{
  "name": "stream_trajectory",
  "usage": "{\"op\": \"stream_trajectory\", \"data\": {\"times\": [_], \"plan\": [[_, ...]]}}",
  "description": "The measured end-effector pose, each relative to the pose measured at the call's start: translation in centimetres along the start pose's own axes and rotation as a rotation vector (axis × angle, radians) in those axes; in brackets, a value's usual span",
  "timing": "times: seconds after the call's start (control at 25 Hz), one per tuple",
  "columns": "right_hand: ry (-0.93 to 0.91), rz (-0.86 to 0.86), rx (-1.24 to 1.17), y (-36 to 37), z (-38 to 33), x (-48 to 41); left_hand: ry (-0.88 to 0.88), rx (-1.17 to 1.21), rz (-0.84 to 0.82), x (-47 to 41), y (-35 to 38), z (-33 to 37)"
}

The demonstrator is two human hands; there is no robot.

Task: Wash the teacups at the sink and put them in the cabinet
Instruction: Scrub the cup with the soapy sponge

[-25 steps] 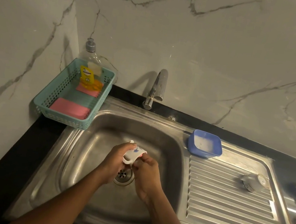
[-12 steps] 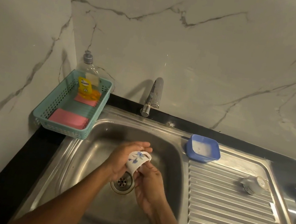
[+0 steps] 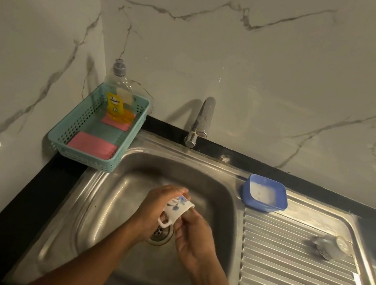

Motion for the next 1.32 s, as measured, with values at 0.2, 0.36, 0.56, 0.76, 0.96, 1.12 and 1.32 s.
{"op": "stream_trajectory", "data": {"times": [0.2,0.36,0.56,0.76,0.96,1.12,1.32], "plan": [[-0.733,-0.525,1.186,-3.2,0.1,0.3,-0.327,-0.164,0.313,-0.9,0.6,-1.3],[-0.16,-0.186,0.517,-3.0,-1.7,-0.7,-0.237,-0.127,0.113,-0.6,1.0,-1.8],[-0.474,-0.167,0.597,-1.7,0.0,1.1,-0.113,0.112,0.146,-0.4,2.6,-0.5],[-0.573,-0.377,1.078,-3.9,-1.2,0.3,-0.283,-0.098,0.213,-0.3,1.6,-1.6],[-0.049,0.004,-0.03,0.0,-0.2,0.7,-0.006,0.037,0.025,0.5,2.0,-0.2],[-0.701,-0.399,1.111,-2.7,0.4,1.4,-0.262,-0.144,0.286,-0.3,1.4,-0.7],[-0.124,-0.1,0.356,-2.4,-1.7,-0.5,-0.174,-0.072,0.039,0.3,0.9,-0.8]]}}
Point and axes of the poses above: each hand's wrist, its own x-axis away from the middle knuckle, its own y-axis out of the palm, z = x × y, the point moved 1 cm from there along -x, towards the middle knuckle, and after that the axes turned 14 degrees about -y, right-handed, at the moved point
